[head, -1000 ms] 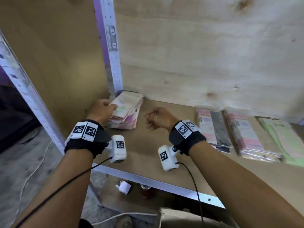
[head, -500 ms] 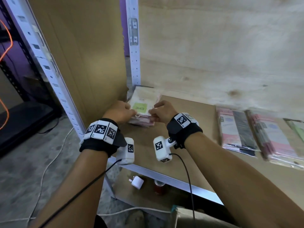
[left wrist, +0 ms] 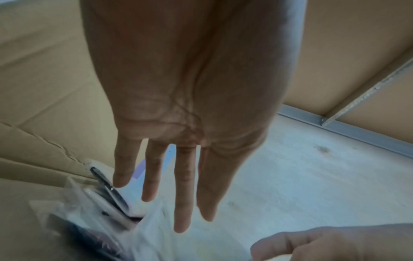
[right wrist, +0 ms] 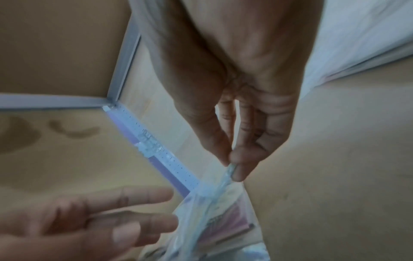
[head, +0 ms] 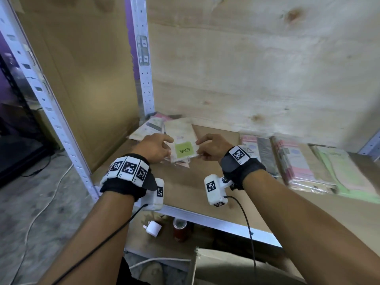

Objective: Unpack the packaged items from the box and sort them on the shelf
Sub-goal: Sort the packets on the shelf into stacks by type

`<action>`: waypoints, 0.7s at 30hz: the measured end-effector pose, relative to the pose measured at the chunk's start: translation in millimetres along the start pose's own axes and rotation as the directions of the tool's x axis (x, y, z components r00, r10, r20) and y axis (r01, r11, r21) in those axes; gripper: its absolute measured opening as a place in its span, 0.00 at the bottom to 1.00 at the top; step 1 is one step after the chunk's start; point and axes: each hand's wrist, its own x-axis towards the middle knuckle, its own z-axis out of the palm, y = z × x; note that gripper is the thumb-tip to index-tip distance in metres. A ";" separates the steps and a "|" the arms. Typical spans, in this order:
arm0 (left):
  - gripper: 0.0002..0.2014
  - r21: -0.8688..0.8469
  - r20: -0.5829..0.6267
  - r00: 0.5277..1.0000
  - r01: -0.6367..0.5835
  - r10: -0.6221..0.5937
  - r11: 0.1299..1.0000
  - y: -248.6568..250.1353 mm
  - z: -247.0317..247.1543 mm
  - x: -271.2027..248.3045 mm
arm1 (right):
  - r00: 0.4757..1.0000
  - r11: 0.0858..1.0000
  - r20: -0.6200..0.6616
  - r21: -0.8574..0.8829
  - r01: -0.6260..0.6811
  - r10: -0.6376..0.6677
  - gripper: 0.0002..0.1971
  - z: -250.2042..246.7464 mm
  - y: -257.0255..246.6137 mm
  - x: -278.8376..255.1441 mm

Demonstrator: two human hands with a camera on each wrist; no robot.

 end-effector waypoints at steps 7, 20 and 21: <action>0.32 0.184 -0.139 0.984 -0.089 0.115 0.979 24.1 23.1 5.5 | 0.998 0.928 0.053 0.373 0.017 -0.040 0.12 -54.1 15.4 -33.9; 0.21 -0.248 -0.415 0.770 -0.607 0.484 0.755 106.1 53.4 4.5 | 0.970 0.815 -0.027 0.537 0.218 -0.242 0.18 -147.2 9.8 -82.8; 0.20 -0.319 -0.382 0.791 -0.598 0.478 0.735 109.3 58.9 4.8 | 0.967 0.850 -0.040 0.470 0.239 -0.250 0.17 -149.4 13.3 -85.2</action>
